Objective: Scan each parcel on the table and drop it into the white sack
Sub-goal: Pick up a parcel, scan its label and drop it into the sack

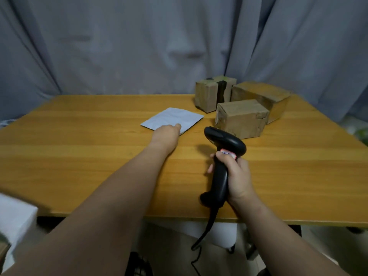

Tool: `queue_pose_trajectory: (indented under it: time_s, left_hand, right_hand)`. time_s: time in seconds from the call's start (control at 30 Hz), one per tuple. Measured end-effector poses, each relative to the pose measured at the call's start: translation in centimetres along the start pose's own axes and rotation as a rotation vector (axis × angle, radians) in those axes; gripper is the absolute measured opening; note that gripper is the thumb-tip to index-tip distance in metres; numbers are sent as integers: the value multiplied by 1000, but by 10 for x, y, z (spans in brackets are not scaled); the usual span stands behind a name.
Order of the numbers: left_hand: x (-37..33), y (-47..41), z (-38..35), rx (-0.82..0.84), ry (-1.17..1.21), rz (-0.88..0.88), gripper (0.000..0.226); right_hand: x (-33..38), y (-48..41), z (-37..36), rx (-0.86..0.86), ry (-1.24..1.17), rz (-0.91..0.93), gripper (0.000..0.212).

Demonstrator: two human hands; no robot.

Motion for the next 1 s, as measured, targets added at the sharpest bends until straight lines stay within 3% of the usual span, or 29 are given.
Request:
queue_pose_trajectory:
  time_s: [0.13,0.27,0.37,0.53,0.63,0.73,0.83,0.9,1.0]
  left_hand:
    - [-2,24,16,-145,65,-54,15]
    - [39,64,52,-350,600,92,24]
    - [72,94,82,-549,912,127,16]
    - [107,126,90,-435,1196,203,17]
    - [118,149,84,-334,1361,262,13]
    - [124,173,76,-343,1503,330,12]
    - [110,196,62,-307,1680,355,16]
    - [94,206,49,-226,1725,360,13]
    - [87,211,35,-116,1600,406,12]
  right_hand:
    - [0,1,1,-8,-13,-3,25]
    - [1,2,2,-9,-10,-26,19]
    - [3,5,2,-21,-15,-62,12]
    - [13,16,-1,-74,-92,-132,2]
    - [16,26,-5,-139,-174,-189,22]
    - [27,35,-10,-191,-156,-134,21]
    - [41,48,-32,-129,-225,-84,20]
    - [47,55,-42,-139,-274,-49,22]
    - [62,60,-36,-184,-75,38,24]
Point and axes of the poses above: each hand's wrist, its own y-axis away from the middle knuckle, its own z-axis out of the back of the hand, x = y × z, the point moved 6 cm from there along -y, towards the middle knuckle, and after that the axes turned 11 degrees about z, right-handed, at the moved point
